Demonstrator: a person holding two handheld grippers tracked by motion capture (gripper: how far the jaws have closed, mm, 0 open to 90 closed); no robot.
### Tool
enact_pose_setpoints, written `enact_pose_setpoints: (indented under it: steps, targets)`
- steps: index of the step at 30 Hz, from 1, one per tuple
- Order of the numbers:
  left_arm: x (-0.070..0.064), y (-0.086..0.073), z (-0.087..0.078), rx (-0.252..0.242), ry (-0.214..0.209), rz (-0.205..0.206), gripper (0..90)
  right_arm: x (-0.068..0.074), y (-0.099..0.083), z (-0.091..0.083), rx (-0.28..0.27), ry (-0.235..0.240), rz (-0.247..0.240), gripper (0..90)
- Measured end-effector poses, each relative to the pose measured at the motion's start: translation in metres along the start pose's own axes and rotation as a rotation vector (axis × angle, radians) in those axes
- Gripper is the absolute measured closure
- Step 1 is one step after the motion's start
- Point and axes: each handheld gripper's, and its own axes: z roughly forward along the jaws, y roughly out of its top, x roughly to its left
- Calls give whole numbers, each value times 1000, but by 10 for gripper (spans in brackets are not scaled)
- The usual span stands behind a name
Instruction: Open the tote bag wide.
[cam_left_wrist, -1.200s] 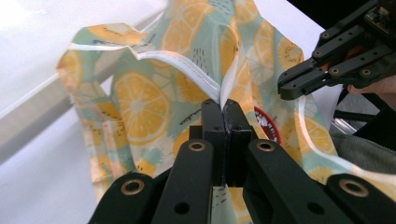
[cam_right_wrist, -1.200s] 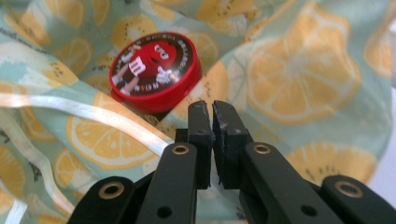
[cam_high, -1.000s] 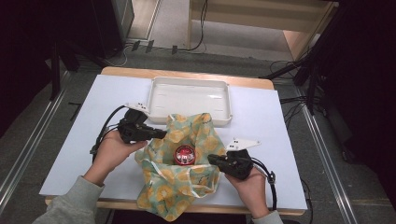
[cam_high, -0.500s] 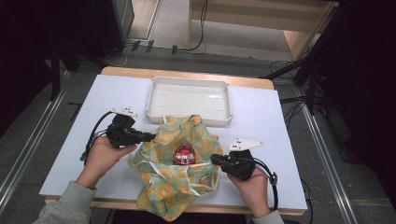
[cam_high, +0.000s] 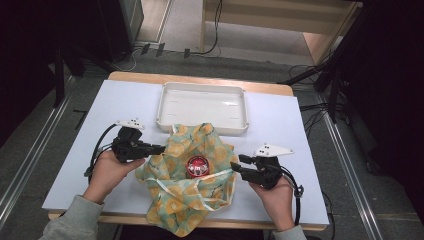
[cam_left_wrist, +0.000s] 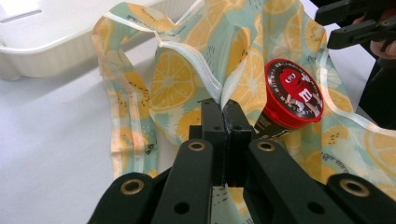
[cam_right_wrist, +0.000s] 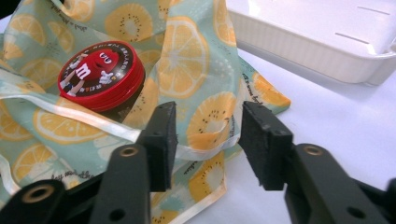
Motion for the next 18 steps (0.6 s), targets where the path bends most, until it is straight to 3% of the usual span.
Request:
enact_pose_setpoints:
  steps: [7, 10, 13, 15, 18]
  targets:
    - [2, -3, -2, -11, 11, -5, 900, -1, 3, 15, 8, 21, 16, 442]
    - [3, -4, -3, -17, 22, -6, 900, 0, 4, 22, 20, 37, 33, 441]
    - [4, -5, -5, -18, 36, -8, 900, 1, 4, 28, 43, 67, 38, 560]
    - [5, -6, -7, -19, 40, -14, 900, 5, 4, 28, 69, 71, 19, 683]
    - [7, -9, -10, -16, 53, -17, 900, 5, 3, 25, 83, 63, 4, 796]
